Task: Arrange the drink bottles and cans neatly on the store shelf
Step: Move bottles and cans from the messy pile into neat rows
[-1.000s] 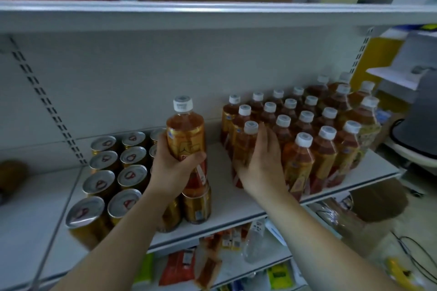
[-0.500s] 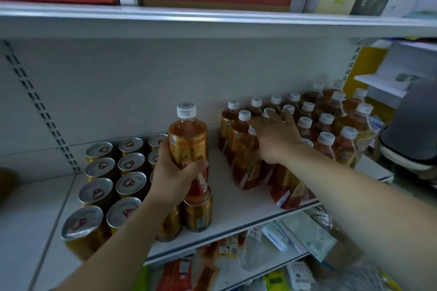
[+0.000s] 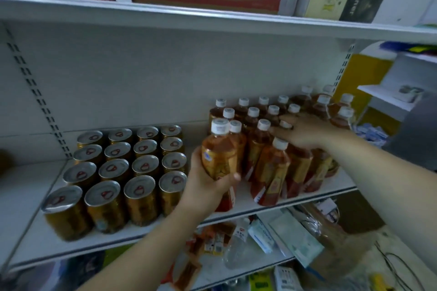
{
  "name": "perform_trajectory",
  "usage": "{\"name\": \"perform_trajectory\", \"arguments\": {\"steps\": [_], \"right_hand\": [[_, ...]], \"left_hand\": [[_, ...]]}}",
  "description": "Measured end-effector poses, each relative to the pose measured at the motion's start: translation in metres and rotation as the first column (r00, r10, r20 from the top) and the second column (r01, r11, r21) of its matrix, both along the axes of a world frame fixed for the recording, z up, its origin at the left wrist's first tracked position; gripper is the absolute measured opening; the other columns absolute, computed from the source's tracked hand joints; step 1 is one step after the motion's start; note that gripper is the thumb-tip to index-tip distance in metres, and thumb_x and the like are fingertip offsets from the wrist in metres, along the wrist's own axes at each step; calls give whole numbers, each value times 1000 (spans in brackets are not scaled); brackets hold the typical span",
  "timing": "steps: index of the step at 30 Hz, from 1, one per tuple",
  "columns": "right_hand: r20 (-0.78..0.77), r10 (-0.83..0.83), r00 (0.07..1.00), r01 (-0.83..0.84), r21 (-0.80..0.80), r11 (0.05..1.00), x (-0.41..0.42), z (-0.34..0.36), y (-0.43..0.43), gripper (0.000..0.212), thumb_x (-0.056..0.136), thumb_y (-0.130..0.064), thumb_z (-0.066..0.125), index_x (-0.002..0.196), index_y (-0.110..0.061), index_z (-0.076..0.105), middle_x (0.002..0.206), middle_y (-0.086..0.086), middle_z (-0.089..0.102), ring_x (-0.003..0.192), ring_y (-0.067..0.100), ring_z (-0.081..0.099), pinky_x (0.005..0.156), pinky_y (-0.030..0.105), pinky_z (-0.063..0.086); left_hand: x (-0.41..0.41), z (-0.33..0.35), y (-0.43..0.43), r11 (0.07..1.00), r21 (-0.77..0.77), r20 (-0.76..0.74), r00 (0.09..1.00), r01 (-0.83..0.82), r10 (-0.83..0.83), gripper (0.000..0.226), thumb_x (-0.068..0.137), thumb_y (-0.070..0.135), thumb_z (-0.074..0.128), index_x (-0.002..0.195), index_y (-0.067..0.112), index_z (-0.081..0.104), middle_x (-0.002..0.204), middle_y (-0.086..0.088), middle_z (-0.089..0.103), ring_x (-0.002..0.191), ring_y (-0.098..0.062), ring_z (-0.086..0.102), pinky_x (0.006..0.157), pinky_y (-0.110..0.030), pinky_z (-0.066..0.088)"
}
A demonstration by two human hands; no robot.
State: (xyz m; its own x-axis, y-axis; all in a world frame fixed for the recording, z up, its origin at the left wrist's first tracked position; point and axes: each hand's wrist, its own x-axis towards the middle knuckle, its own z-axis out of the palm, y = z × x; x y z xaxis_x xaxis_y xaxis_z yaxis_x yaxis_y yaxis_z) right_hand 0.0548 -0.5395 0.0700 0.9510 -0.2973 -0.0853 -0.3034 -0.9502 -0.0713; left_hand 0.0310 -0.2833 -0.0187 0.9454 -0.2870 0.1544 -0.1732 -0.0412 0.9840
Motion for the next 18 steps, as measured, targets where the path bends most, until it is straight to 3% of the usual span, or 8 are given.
{"name": "perform_trajectory", "arguments": {"steps": [3,6,8,9,11,12,15,18], "right_hand": [[-49,31,998,-31,-9,999,-2,-7,-12,117,47,-103,-4,150,-49,14,163,-6,13,148,34,12,115,57,16],[-34,83,996,-85,-46,995,-5,-15,-16,95,72,-89,3,154,-40,7,164,-3,0,150,29,-1,117,56,6],[-33,129,991,-130,-28,991,-6,-15,-18,89,79,-84,10,154,-36,8,164,-1,-1,150,27,-3,118,55,4],[-35,159,987,-159,-8,987,-6,-15,-21,91,78,-85,12,154,-36,8,164,0,-1,150,26,-3,118,55,4],[-29,223,974,-222,31,975,-6,-16,-26,101,68,-90,13,154,-37,9,164,-2,-3,150,24,-4,119,51,6],[-18,246,969,-245,46,968,-6,-16,-28,107,62,-91,12,154,-37,12,164,-3,-3,150,23,-4,120,49,7],[28,256,966,-257,70,964,-4,-23,-29,115,54,-94,9,153,-35,20,164,-3,1,150,22,2,119,47,11],[4,282,959,-281,-87,956,-3,-23,-26,96,72,-88,5,151,-38,24,164,-1,6,150,26,2,118,53,5]], "left_hand": [[-9,-30,-27,997,14,-84,993,-80,81,74,81,14,73,134,27,23,110,16,53,93,9,53,72,-3,38],[-17,-51,-46,986,62,-82,983,-158,163,70,83,13,70,133,27,23,110,9,53,93,-1,55,70,-2,39],[-19,-59,-54,974,76,-80,972,-213,219,75,79,19,74,134,27,24,116,4,53,97,1,55,72,-1,41],[-18,-62,-57,966,84,-73,966,-243,249,81,73,28,78,134,31,24,123,2,51,104,-3,55,81,-5,43],[-15,-66,-62,949,115,-57,952,-293,301,88,58,47,79,124,45,22,132,-1,46,116,-11,51,96,-25,45],[-14,-66,-65,948,121,-72,950,-293,303,88,57,45,81,122,47,22,131,0,47,117,-12,51,95,-26,45],[-10,-66,-76,972,99,-132,966,-212,224,87,70,20,83,129,45,22,119,12,55,107,-2,56,80,-12,44],[-5,-69,-85,978,99,-153,969,-181,195,96,72,22,81,143,39,19,122,12,59,112,-5,57,94,-25,44]]}}
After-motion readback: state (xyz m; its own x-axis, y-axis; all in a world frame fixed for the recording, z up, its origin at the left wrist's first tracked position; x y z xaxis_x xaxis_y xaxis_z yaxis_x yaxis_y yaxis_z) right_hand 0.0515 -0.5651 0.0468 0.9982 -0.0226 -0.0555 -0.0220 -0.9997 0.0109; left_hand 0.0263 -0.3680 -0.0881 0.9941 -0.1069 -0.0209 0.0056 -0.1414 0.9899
